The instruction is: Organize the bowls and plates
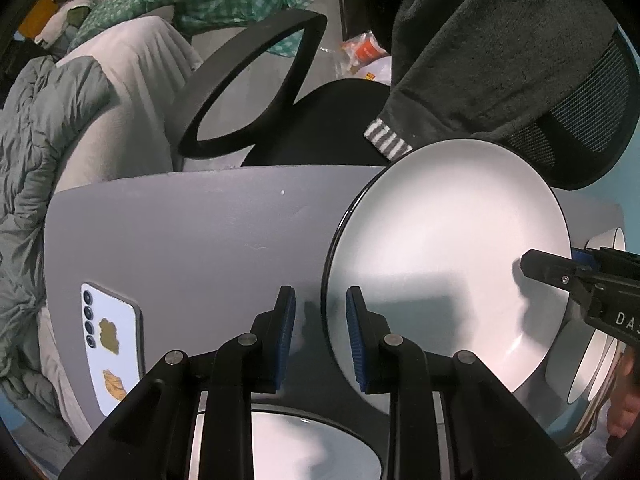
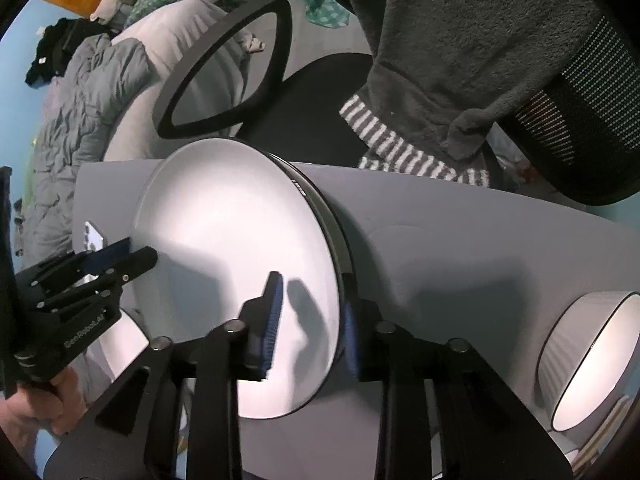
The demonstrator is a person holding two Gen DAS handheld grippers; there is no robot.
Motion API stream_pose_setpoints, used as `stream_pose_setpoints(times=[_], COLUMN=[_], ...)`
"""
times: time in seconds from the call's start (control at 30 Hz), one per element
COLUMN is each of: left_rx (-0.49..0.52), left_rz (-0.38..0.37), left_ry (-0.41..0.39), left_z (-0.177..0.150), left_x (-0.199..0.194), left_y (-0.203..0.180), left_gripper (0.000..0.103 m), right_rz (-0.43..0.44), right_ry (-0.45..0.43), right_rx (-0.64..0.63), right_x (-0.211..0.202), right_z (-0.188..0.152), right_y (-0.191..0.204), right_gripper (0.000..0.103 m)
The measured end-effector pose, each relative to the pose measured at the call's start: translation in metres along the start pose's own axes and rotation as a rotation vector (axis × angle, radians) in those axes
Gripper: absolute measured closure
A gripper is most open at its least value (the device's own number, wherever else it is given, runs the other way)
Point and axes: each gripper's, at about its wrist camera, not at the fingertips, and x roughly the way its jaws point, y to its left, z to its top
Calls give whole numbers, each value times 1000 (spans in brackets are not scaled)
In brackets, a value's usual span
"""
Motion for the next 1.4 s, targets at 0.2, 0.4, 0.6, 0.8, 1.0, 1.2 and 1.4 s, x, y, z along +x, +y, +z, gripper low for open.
stream_pose_setpoints(times=[0.2,0.4,0.6,0.8,1.0,1.2,1.4], left_rx=[-13,-34,-54,-76,-95,-123,-107], left_rz=[-20,-48,-73,-84,-83,-73,-49], left_ry=[-23,-32,-53,-77,-114,-145,-174], left_z=[-7,-14,-20,-30,-47,-62,-76], left_x=[-10,-17,-26,-41,-67,-89,-103], left_y=[7,15,22,32,47,64,78], left_gripper=[76,73,63,58,50,42,40], right_rz=[29,-8,-68,-103,-115,-128,-113], right_ry=[-4,-1,-5,-31,-73,-99,-118], right_rx=[35,39,43,36,0,-36,-56], right_x=[-2,-3,-5,-13,-29,-41,-51], right_z=[1,1,1,-4,-16,-31,-46], right_y=[-3,2,5,9,23,40,58], right_gripper=[67,64,42,42,42,40,38])
